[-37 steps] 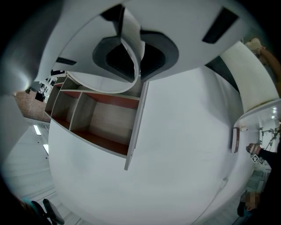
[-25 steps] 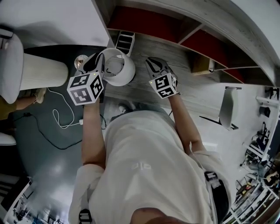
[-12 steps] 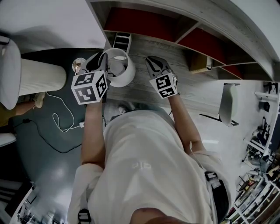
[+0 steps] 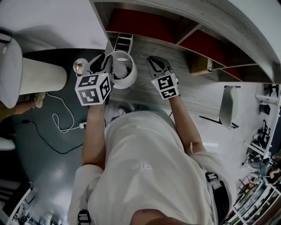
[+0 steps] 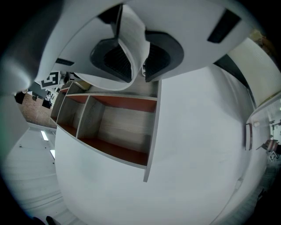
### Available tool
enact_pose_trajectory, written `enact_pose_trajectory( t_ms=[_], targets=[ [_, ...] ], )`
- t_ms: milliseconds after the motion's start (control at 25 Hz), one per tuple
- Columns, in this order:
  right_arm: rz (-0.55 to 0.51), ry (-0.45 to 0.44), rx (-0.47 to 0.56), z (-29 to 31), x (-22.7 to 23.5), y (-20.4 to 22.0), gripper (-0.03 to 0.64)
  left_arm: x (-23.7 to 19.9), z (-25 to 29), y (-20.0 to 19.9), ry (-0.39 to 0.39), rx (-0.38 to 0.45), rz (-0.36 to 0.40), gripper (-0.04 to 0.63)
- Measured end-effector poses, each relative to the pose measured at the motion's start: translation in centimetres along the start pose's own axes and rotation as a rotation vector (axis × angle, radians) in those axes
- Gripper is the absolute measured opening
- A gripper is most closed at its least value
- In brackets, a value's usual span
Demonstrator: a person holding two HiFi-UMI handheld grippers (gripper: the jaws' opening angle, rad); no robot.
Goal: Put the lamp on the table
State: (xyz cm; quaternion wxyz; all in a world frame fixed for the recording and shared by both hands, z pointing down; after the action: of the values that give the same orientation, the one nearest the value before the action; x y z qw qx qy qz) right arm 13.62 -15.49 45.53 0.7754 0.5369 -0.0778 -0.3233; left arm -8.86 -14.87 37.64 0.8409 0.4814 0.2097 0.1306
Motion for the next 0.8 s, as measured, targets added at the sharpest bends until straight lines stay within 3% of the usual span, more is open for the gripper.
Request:
enact_pose_trajectory(
  t_ms=[320, 560, 800],
  targets=[
    [0.017, -0.002, 0.031, -0.5, 0.3, -1.3, 0.048, 0.2, -0.5, 0.3, 0.033, 0.05, -0.011, 0.152],
    [0.023, -0.004, 0.058, -1.2, 0.4, -2.6, 0.048, -0.4, -2.0, -0.5, 0.075, 0.182, -0.073, 0.161],
    [0.024, -0.012, 0.122, -2.4, 0.8, -5.3, 0.044, -2.1, -4.6, -0.6, 0.013, 0.254, -0.071, 0.138]
  ],
)
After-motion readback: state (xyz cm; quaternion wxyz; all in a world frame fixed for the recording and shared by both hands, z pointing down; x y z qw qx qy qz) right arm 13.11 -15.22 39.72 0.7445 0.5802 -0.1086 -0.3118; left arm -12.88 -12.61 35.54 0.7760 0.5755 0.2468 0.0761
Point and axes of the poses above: the fingertips, and each gripper's own axes: z forward along the fingers, x to its right, y out of its underside, the point moved 7 cm from there along -z, backward along the fingers, and after that the axes turned 5 degrees about y, right-handed, at the moved point
